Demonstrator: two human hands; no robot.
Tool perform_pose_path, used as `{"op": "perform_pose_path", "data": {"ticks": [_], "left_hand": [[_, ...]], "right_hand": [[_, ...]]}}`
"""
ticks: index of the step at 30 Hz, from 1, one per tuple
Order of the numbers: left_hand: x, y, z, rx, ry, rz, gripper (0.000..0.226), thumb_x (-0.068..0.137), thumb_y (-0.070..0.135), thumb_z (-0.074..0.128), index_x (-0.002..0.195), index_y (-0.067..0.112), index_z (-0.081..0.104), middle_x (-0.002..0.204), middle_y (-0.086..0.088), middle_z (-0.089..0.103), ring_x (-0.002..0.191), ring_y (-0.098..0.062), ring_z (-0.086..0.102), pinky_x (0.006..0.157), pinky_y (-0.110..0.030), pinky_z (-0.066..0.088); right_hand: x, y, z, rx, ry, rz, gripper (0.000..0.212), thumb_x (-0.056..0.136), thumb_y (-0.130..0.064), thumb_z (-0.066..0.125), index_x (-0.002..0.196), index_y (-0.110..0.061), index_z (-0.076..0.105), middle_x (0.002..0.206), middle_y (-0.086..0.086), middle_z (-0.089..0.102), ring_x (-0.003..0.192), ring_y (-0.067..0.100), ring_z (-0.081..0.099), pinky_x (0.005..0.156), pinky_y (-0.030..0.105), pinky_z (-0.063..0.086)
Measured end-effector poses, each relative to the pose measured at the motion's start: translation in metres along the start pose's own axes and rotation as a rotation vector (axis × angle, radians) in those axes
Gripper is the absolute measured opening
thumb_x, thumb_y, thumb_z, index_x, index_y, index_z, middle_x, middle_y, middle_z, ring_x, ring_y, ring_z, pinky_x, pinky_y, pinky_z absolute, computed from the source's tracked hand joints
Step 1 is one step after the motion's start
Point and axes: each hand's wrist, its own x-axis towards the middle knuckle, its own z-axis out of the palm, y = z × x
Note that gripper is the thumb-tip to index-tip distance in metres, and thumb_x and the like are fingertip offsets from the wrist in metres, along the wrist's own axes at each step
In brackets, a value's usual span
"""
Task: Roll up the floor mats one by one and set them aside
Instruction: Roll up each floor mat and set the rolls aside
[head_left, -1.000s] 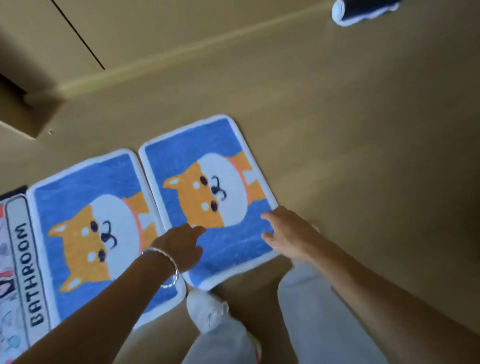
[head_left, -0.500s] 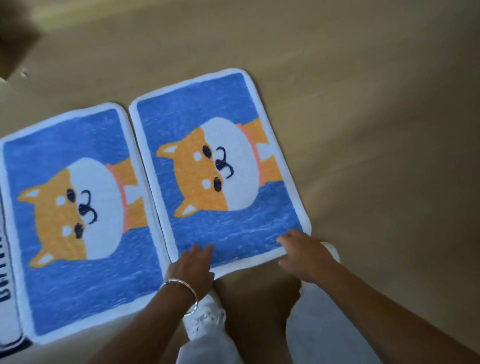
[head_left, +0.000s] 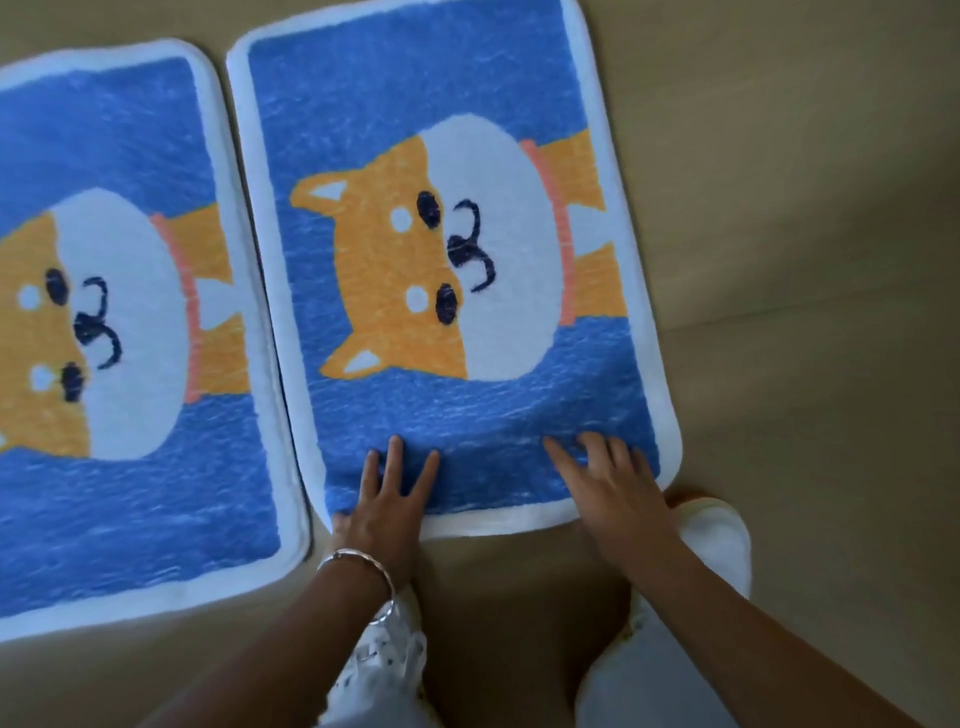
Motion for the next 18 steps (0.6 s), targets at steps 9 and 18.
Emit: {"op": "perform_pose_path", "data": {"ticks": [9,18], "left_hand": [[0.02,-0.014,-0.037,0.169,0.31,0.197,0.079,0.071,-0.001,0.061,0.142,0.025,0.038,0.153,-0.019,0.021,0.14,-0.037,0.023,0.106,-0.052,0.03],[-0.002,-0.025,0.0,0.161,0.239,0.368,0.039,0.048,0.012,0.07,0.085,0.024,0.07,0.074,0.003,0.064,0.062,-0.019,0.066,0.032,-0.029,0.045]], "right_hand": [[-0.009,0.004,0.002,0.138,0.162,-0.139,0.023,0.087,-0.027,0.047,0.087,-0.02,0.069,0.083,-0.003,0.06,0.08,0.018,0.059,0.075,0.034,0.053],[0.004,-0.007,-0.006,0.329,-0.131,-0.111,0.022,0.1,-0.038,0.041,0.105,-0.021,0.053,0.092,-0.006,0.054,0.087,0.012,0.048,0.073,0.028,0.038]]}}
